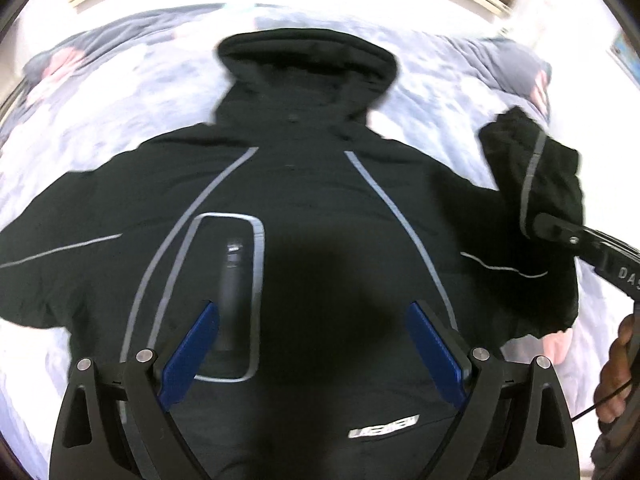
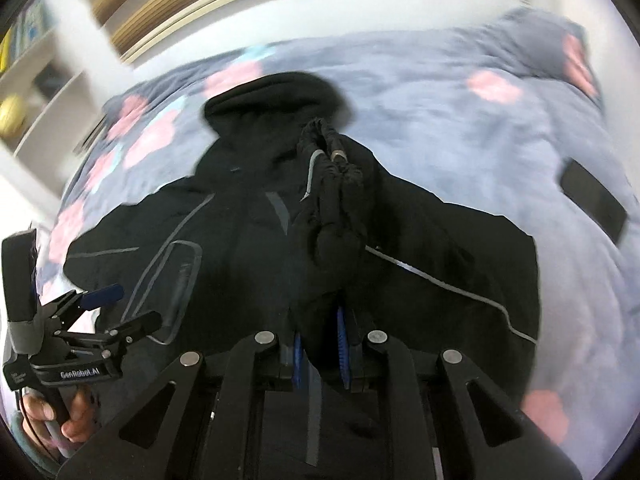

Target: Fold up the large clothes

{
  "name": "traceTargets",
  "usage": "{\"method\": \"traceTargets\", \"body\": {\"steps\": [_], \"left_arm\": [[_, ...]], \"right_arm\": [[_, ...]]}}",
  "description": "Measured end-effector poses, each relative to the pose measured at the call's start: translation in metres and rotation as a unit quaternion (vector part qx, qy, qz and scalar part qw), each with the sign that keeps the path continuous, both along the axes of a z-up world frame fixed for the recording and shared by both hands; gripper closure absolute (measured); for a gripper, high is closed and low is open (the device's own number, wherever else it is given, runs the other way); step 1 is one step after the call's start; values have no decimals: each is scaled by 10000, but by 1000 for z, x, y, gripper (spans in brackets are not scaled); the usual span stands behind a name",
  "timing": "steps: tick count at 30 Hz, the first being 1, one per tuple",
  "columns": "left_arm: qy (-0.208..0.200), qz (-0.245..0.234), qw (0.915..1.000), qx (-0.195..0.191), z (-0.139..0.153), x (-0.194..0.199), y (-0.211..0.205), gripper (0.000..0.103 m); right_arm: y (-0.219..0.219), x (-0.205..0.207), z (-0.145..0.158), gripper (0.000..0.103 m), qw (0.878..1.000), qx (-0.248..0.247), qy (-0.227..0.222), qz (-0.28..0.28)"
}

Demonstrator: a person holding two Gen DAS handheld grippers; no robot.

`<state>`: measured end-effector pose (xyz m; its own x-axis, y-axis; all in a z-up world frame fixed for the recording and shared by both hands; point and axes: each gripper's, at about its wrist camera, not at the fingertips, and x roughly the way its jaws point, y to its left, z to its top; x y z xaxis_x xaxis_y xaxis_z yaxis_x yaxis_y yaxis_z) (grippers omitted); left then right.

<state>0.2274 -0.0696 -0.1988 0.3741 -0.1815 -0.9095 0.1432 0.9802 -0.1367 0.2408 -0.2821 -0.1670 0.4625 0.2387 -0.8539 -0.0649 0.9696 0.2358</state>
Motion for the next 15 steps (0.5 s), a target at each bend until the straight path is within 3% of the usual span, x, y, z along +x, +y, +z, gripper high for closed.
{"method": "traceTargets", "body": {"steps": [8, 15], "left_arm": [[32, 479, 9988, 59, -10, 4, 69, 8], [239, 887, 9958, 41, -33, 10, 115, 8]], "right_arm": [[110, 38, -39, 86, 9961, -79, 347, 804], [190, 62, -111, 86, 9852, -528, 960, 1316]]}}
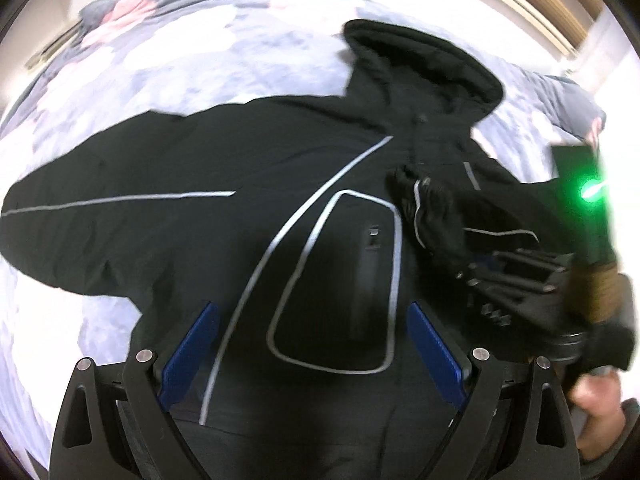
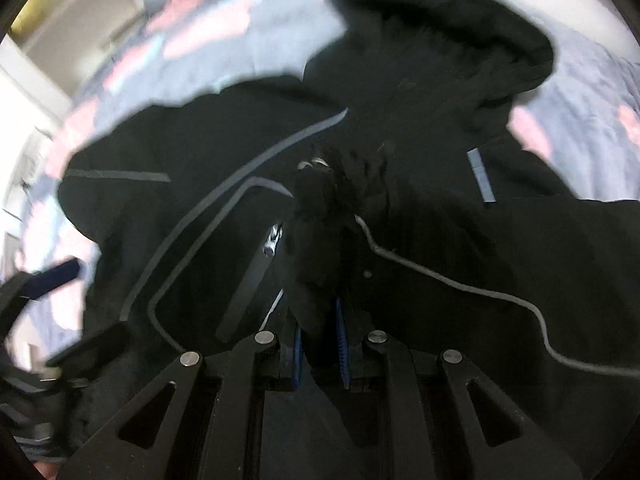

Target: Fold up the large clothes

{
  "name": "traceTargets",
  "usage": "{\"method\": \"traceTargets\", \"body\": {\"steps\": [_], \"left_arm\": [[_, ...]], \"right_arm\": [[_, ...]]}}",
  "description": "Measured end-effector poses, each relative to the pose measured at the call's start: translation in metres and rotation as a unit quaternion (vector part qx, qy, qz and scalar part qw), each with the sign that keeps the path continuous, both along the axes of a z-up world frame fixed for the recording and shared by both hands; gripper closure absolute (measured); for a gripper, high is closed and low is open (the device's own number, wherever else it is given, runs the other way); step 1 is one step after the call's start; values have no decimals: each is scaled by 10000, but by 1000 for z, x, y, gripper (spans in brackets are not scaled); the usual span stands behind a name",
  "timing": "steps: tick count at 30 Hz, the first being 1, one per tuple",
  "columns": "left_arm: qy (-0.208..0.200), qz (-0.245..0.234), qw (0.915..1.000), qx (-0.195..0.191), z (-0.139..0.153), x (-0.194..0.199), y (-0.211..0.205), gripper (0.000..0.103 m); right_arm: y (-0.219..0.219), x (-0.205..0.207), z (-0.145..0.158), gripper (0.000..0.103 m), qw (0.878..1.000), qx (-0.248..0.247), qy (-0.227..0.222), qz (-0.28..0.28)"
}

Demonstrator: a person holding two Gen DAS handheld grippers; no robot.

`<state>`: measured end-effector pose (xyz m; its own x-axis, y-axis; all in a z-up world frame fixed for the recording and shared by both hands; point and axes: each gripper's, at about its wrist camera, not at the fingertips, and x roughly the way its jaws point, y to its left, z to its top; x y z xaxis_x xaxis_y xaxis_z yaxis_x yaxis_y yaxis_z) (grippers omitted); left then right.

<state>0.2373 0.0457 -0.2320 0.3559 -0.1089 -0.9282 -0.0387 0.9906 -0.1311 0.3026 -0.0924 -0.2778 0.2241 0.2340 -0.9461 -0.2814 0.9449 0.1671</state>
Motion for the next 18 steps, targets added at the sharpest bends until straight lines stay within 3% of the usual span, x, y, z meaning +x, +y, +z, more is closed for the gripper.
{"method": "traceTargets", "body": {"steps": [4, 6, 8, 10, 14, 18], "left_arm": [[92, 144, 9999, -28, -12, 4, 19, 8], [114, 182, 9997, -79, -16, 7, 26, 8], [129, 166, 9996, -191, -17, 11, 29, 8], [148, 80, 9991, -394, -18, 15, 28, 8], [149, -233, 9964, -804, -18, 24, 14, 8], [242, -545, 9867, -1512, -26, 41, -9, 8]], "right_arm": [[12, 5, -36, 81, 9988, -267, 401, 17], [10, 5, -36, 79, 9989, -170, 427, 48], [4, 3, -27, 65, 9986, 106, 505, 133], [-5, -4, -13, 43, 9976, 444, 502, 186], [-25, -27, 19, 41, 9960, 798, 312, 272], [-54, -52, 39, 41, 9966, 814, 125, 44]]}}
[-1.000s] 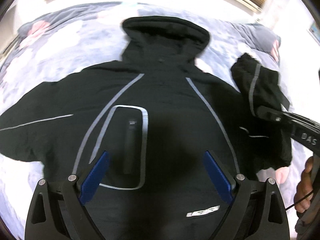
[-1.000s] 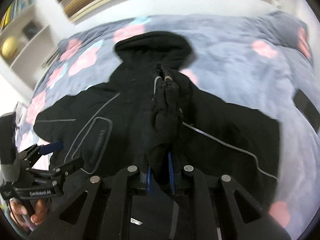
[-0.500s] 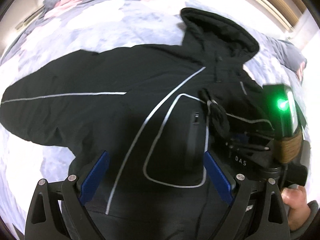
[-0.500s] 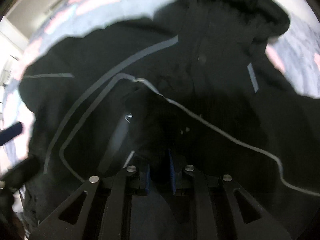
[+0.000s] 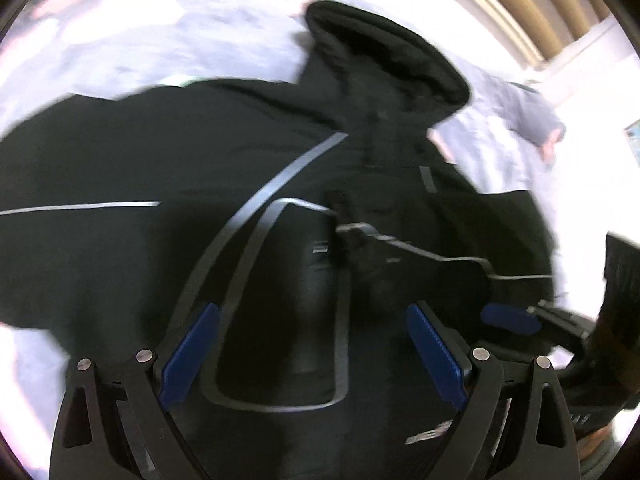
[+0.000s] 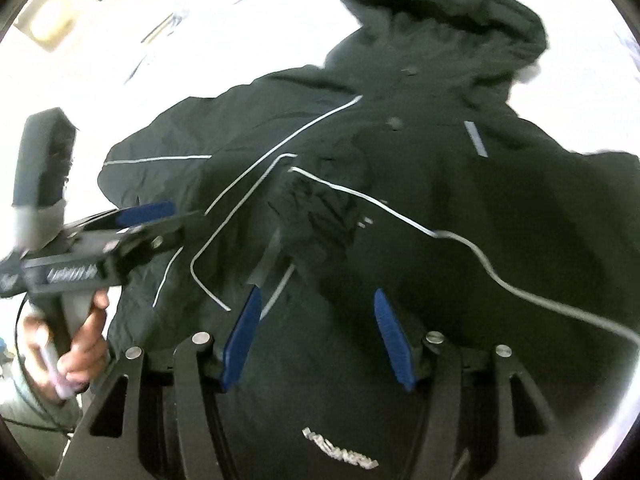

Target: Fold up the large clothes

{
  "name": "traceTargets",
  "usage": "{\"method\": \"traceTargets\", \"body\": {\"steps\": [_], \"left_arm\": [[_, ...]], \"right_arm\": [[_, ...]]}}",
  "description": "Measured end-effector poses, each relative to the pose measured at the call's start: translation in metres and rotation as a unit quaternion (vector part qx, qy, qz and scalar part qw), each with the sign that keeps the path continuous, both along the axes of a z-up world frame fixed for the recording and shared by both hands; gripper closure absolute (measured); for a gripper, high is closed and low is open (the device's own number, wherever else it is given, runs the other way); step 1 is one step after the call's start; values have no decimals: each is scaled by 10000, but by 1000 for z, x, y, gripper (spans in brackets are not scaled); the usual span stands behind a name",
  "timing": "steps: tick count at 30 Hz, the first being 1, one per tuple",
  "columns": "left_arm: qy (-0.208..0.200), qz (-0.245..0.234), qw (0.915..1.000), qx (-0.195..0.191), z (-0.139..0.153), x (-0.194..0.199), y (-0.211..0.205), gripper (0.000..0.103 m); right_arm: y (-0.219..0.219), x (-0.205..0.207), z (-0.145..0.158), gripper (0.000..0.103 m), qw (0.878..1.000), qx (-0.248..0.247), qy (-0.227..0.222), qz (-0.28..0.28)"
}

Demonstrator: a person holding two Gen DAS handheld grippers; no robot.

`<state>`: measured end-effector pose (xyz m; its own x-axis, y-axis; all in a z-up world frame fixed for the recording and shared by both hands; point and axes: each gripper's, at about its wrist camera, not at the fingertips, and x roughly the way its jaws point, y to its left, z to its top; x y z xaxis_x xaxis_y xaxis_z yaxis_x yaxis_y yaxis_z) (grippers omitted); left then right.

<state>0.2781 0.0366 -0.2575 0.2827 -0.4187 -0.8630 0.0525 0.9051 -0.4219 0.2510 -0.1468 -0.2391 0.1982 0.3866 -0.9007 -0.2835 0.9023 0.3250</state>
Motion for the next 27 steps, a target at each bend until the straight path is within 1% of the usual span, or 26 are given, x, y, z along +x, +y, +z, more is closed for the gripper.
{"method": "traceTargets", "body": {"steps": [1, 3, 4, 5, 6, 7, 8, 9, 10, 11, 13, 14, 15, 16, 19, 21, 23, 24, 25, 26, 27], "left_arm": [[47, -30, 9997, -238, -6, 8, -7, 8], [113, -16, 9990, -427, -14, 21, -17, 8], [205, -22, 9983, -541, -23, 30, -23, 8], [278, -15, 9980, -561, -30, 36, -27, 8], [338, -3, 9979, -544, -37, 43, -31, 15], [405, 3, 9978, -533, -43, 49, -35, 49], [554, -51, 9969, -564, -51, 55, -39, 73], [732, -84, 9955, -598, -57, 60, -42, 85], [673, -60, 9960, -590, -56, 61, -43, 85], [475, -62, 9972, -570, -47, 60, -43, 85], [91, -31, 9990, -445, -21, 56, -38, 85], [-85, 42, 9989, -462, -7, 53, -31, 85], [-231, 140, 9984, -506, 6, 51, -23, 86], [-464, 329, 9969, -537, 25, 48, -6, 86], [-789, 821, 9928, -377, 51, 42, 38, 86], [-694, 1063, 9918, -143, 49, 41, 67, 86], [-309, 1246, 9913, 273, 28, 41, 88, 85], [-7, 1245, 9910, 484, 10, 42, 93, 85], [347, 1166, 9895, 782, -14, 41, 95, 85], [521, 1086, 9877, 995, -30, 39, 94, 85], [604, 982, 9868, 1136, -45, 37, 92, 85]], "right_arm": [[-7, -4, 2, 41, 10000, -10, -13, -95], [-22, -3, 6, 41, 9996, -70, 41, -260], [-27, -4, 6, 41, 9994, -98, 64, -316], [-32, -7, 5, 41, 9991, -147, 83, -394], [-38, -8, 4, 41, 9987, -177, 127, -470], [-39, -10, 3, 41, 9985, -173, 159, -498], [-42, -11, 3, 41, 9982, -169, 189, -537], [-46, -13, 4, 41, 9980, -186, 182, -577], [-44, -11, 4, 41, 9979, -207, 162, -589], [-45, -12, 7, 41, 9979, -240, 117, -593], [-48, -13, 16, 41, 9977, -321, -24, -593], [-49, -13, 21, 41, 9975, -363, -109, -602], [-51, -12, 28, 41, 9971, -383, -203, -625], [-54, -11, 32, 41, 9968, -376, -256, -653], [-66, -4, 46, 41, 9948, -296, -465, -856], [-71, 1, 46, 41, 9931, -361, -530, -986], [-78, 11, 34, 41, 9910, -464, -460, -1165], [-81, 16, 23, 41, 9896, -562, -384, -1264], [-83, 20, 11, 41, 9880, -716, -282, -1340], [-83, 24, -1, 41, 9863, -871, -175, -1389], [-84, 31, -22, 41, 9826, -1127, 35, -1473]]}}
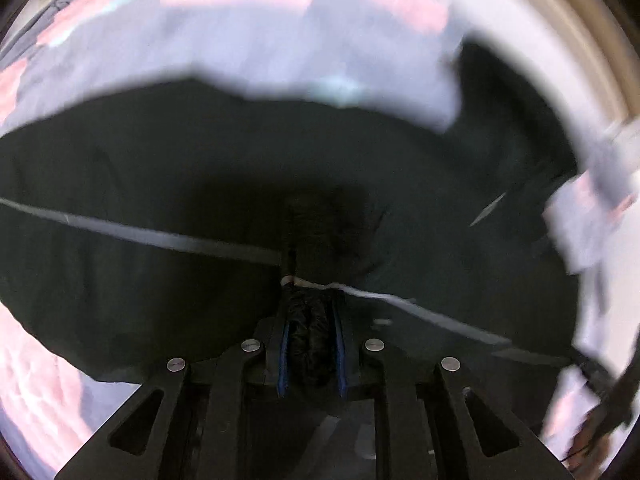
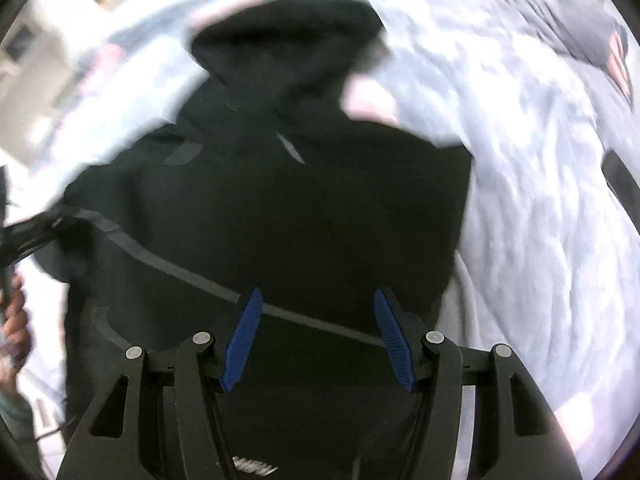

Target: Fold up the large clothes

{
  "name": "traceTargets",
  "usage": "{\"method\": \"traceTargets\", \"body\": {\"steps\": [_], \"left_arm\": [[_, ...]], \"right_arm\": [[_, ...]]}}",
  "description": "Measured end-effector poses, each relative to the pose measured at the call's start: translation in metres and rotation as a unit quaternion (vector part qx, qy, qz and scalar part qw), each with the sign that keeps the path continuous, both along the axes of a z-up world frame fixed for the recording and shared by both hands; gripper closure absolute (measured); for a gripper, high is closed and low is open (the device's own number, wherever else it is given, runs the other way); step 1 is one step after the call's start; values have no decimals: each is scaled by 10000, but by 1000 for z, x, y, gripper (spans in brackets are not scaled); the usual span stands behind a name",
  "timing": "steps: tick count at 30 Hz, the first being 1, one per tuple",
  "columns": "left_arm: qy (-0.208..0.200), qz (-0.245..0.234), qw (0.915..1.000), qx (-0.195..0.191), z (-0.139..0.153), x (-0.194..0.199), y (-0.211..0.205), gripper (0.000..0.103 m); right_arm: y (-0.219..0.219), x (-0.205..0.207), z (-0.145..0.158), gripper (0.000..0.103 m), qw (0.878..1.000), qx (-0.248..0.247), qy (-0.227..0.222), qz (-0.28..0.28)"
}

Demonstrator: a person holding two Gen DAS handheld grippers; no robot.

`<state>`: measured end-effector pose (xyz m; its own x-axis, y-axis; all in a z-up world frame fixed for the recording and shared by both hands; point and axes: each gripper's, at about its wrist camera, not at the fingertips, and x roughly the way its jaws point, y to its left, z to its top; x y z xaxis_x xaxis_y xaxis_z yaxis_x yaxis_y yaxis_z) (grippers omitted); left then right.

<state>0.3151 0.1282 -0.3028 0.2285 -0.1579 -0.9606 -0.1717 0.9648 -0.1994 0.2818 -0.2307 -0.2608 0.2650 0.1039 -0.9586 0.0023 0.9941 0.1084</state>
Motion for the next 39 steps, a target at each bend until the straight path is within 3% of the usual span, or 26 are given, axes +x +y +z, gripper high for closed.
{"method": "traceTargets", "body": {"steps": [3, 7, 13, 17, 19, 22, 25, 27, 30, 34, 39], "left_arm": [[-65, -206, 9995, 224, -13, -3, -8, 81], [-130, -181, 9996, 145, -2, -3, -4, 74], [-773, -119, 9963, 357, 58, -27, 0, 64], [-1254, -507, 9908, -68, 87, -39, -17, 51], [-1175, -810, 9893, -302, 79, -40, -47, 51], [-844, -1126, 9891, -435, 41, -30, -90, 51], [-137, -1132, 9934, 77, -19, -15, -112, 51], [-159, -1174, 9924, 322, -21, -18, -117, 51], [-285, -1113, 9929, 305, 8, -25, -116, 51], [-864, -746, 9926, -412, 64, -62, -84, 51], [-1117, -255, 9911, -684, 99, -111, -32, 51]], "right_arm": [[-2, 8, -45, 48, 9982, -279, 509, -154], [7, 13, -61, 49, 9962, -694, 535, 6], [4, 18, -45, 49, 9960, -670, 591, -41], [24, 2, -8, 49, 9982, -491, 161, 313], [37, -7, -4, 49, 9981, -382, 148, 470], [56, -18, -29, 49, 9964, -374, 500, 580], [56, -23, -57, 49, 9968, -383, 614, 352], [56, -27, -60, 49, 9974, -383, 511, 341], [51, -28, -48, 49, 9968, -360, 659, 263], [43, -56, -9, 49, 9988, -50, 463, 159], [55, -102, 37, 49, 9988, 440, 226, 3]]}}
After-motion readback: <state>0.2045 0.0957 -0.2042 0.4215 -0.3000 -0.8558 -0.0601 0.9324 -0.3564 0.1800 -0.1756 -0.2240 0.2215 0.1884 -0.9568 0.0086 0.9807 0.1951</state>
